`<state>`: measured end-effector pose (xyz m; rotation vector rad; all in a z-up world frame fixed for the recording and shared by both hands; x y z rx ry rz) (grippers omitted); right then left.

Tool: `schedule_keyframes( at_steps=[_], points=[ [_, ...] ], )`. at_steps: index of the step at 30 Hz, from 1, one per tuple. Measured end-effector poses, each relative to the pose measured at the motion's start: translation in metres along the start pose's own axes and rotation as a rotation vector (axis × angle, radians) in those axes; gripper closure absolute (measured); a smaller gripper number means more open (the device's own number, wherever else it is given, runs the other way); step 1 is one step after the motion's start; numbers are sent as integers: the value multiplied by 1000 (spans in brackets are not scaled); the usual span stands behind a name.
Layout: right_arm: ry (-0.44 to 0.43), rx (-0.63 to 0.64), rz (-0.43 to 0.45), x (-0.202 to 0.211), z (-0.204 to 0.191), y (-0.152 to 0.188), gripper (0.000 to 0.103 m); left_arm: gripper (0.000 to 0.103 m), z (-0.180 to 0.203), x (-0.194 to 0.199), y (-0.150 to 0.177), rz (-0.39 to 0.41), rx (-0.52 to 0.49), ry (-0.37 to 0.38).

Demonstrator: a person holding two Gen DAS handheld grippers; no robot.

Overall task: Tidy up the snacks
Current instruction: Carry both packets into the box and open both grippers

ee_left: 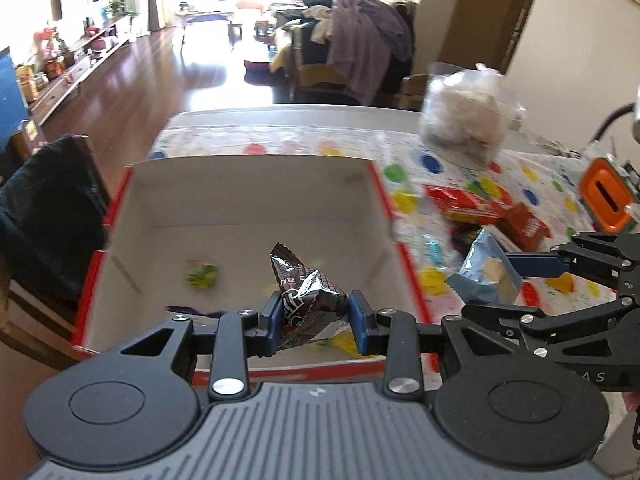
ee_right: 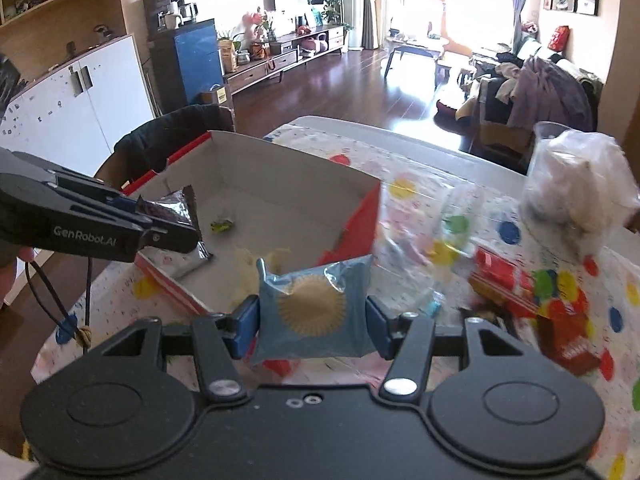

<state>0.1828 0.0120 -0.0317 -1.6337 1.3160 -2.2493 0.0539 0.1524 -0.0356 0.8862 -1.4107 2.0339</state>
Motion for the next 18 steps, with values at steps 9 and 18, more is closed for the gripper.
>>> schedule_keyframes(
  at_steps=[9, 18],
  points=[
    [-16, 2, -35, -48, -32, -40, 48, 70, -56, -10, -17, -23, 26, -78],
    [4, 55, -94, -97, -60, -61, 48, 70, -88, -37, -26, -88, 33, -116]
  ],
)
Point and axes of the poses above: each gripper's, at about its wrist camera, not at the fingertips, and x roughly against the way its jaws point, z to its right, y to its underside, the point moved 2 cm from there along -x, roughly the way its jaws point, and after that the axes turned 10 degrees about y, right-handed, at the moved point
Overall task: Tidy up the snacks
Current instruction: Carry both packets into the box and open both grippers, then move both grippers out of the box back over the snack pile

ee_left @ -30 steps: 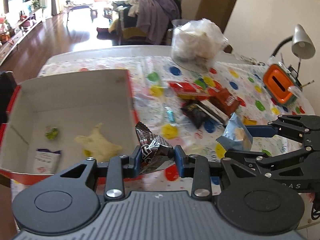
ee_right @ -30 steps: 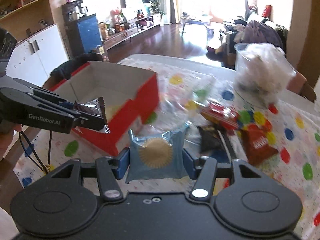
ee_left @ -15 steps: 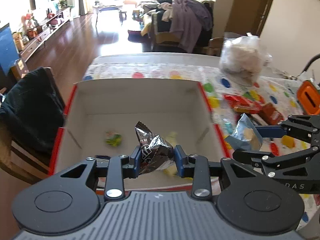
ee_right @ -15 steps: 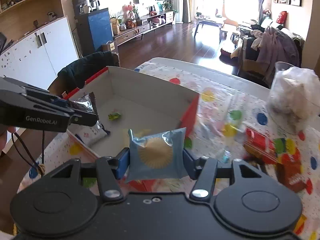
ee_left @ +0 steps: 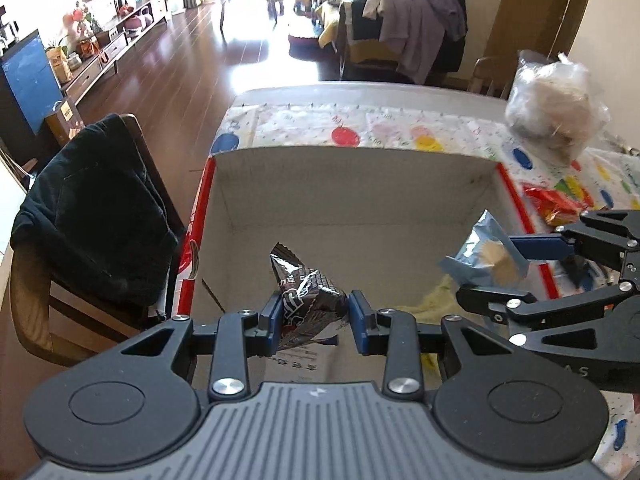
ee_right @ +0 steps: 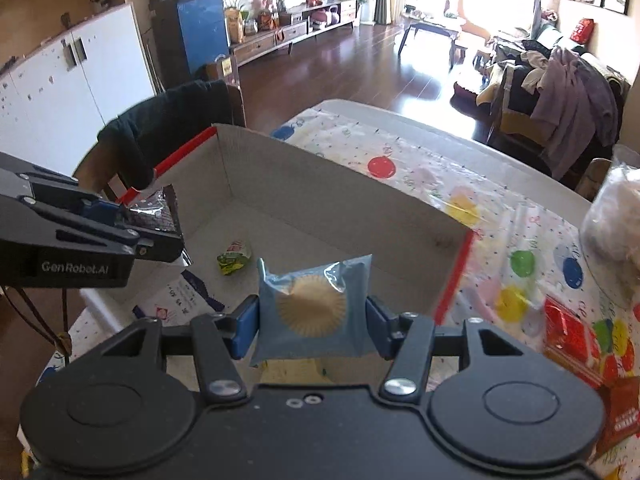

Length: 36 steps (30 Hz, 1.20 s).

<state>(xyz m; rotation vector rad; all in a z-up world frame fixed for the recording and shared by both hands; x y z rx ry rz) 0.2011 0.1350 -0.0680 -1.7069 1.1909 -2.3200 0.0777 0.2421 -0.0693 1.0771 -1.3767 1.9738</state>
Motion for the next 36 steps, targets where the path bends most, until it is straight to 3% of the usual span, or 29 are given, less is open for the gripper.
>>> schedule_keyframes(
  at_steps=[11, 21, 27, 36],
  points=[
    [19, 70, -88, -39, -19, -3, 47, 70, -1, -38, 4, -130, -37, -39],
    [16, 81, -117, -45, -21, 2, 39, 69, -1, -51, 12, -179, -28, -38],
    [7, 62, -105, -38, -17, 4, 38, 67, -3, -46, 14, -160, -29, -28],
    [-12, 40, -62, -14, -12, 5, 38, 52, 4, -20, 15, -83, -25, -2]
  ],
)
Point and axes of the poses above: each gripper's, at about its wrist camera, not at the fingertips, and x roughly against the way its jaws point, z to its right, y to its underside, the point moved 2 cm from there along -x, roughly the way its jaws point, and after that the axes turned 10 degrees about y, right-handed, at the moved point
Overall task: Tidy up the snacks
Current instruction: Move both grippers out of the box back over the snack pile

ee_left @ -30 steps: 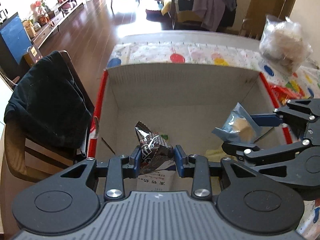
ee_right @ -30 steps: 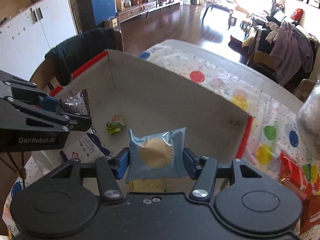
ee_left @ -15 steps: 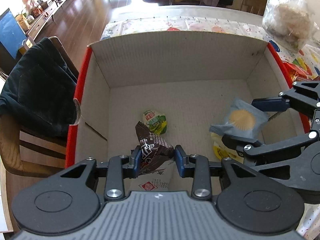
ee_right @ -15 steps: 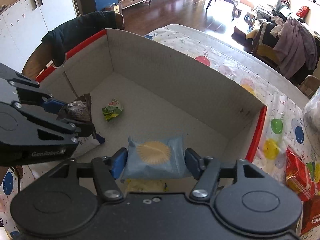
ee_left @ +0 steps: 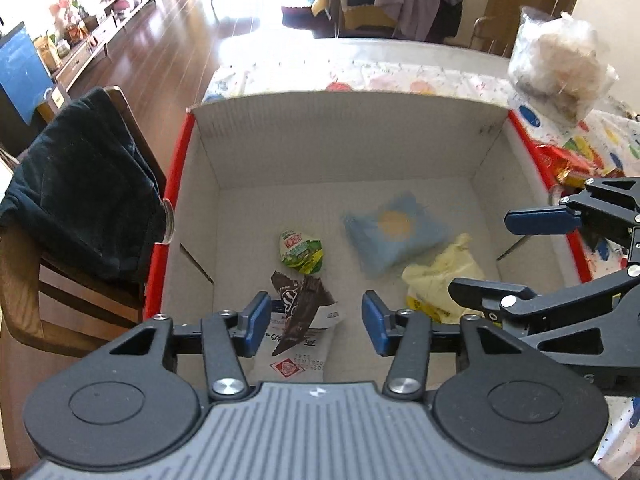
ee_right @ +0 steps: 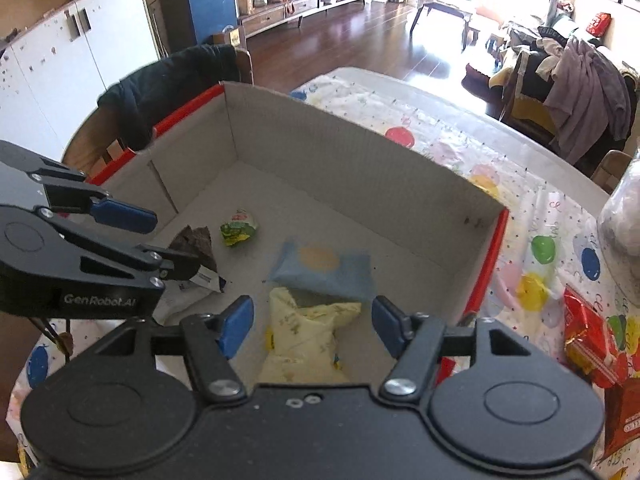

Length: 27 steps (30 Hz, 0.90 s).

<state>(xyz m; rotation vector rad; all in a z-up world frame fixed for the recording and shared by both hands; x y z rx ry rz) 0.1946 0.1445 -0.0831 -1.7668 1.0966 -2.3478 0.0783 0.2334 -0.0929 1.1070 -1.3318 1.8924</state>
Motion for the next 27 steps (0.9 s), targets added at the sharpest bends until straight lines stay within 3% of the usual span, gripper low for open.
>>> schedule_keyframes(
  at_steps=[11, 14, 27],
  points=[
    [-45, -86, 102, 57, 20, 12, 31, 40, 32, 42, 5, 120, -46, 48],
    [-55, -119, 128, 73, 29, 18, 25, 34, 44, 52, 5, 157, -55, 63],
    [-52, -259, 207, 125, 83, 62, 12, 24, 101, 76, 8, 255, -85, 122]
  ],
)
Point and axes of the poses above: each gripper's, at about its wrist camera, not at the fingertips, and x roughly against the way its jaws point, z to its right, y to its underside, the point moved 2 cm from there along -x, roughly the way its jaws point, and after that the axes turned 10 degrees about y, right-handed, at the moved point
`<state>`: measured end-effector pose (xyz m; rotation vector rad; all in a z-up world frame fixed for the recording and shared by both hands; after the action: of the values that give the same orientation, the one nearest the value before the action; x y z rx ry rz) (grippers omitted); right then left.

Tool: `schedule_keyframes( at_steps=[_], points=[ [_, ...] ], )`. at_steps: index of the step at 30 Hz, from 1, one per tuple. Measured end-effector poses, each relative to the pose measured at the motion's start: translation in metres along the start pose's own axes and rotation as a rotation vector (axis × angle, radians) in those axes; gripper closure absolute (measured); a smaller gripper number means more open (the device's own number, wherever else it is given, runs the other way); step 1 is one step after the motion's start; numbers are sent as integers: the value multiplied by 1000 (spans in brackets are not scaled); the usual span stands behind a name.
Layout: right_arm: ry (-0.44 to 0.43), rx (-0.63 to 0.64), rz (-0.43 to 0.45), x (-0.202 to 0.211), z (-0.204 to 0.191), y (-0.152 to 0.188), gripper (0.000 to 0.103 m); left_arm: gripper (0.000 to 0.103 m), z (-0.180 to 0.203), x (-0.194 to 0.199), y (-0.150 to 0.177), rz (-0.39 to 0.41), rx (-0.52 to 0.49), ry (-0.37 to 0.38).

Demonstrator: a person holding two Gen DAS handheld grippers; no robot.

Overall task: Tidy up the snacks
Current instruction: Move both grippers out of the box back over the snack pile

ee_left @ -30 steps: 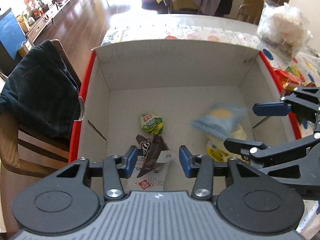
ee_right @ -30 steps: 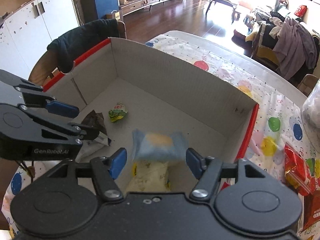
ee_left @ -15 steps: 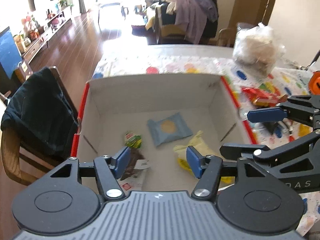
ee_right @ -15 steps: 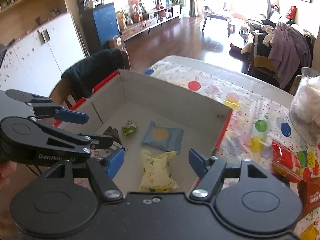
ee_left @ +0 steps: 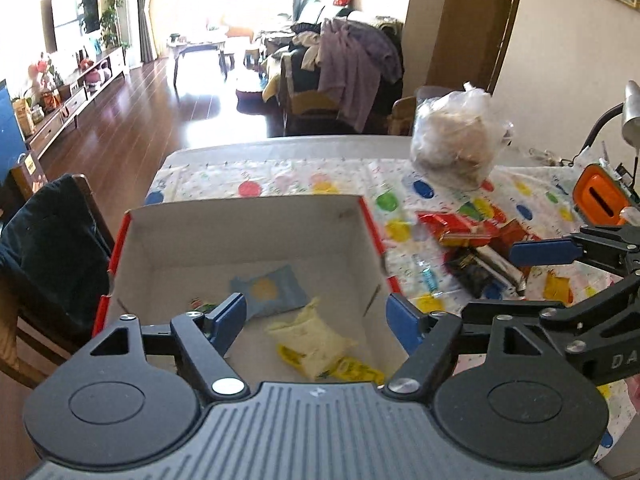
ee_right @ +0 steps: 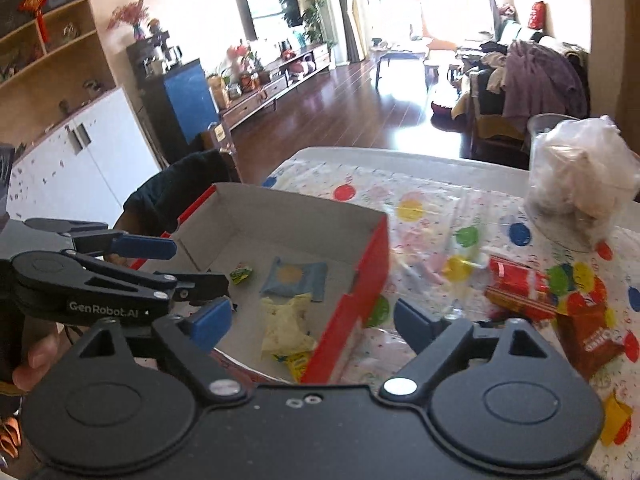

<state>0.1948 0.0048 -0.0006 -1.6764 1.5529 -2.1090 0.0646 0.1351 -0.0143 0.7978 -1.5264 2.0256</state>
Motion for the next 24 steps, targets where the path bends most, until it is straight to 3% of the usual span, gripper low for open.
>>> schedule_keyframes(
  at_steps=[6, 10, 17, 24],
  points=[
    [5, -18, 18, 20, 25, 15, 9, 22, 28, -1, 0, 30, 1, 28],
    [16, -32, 21, 31, 46, 25, 1, 17, 49, -6, 2, 46, 0, 51],
    [38, -55, 9, 44, 93, 48, 0, 13, 89, -33, 4, 23, 15, 104],
    [118, -57, -27, 48, 154, 69, 0, 13, 132, -71, 3, -18, -11, 104]
  ],
)
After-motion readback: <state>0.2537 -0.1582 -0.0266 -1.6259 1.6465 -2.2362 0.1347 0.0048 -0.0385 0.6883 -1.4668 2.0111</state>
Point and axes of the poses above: each gripper's, at about its wrist camera, not at the fingertips, and x roughly against the way its jaws point, z to its right, y to its underside, the point moved 2 cm from there along -x, roughly the way its jaws point, and after that the axes turned 10 degrees about y, right-handed, at the moved point
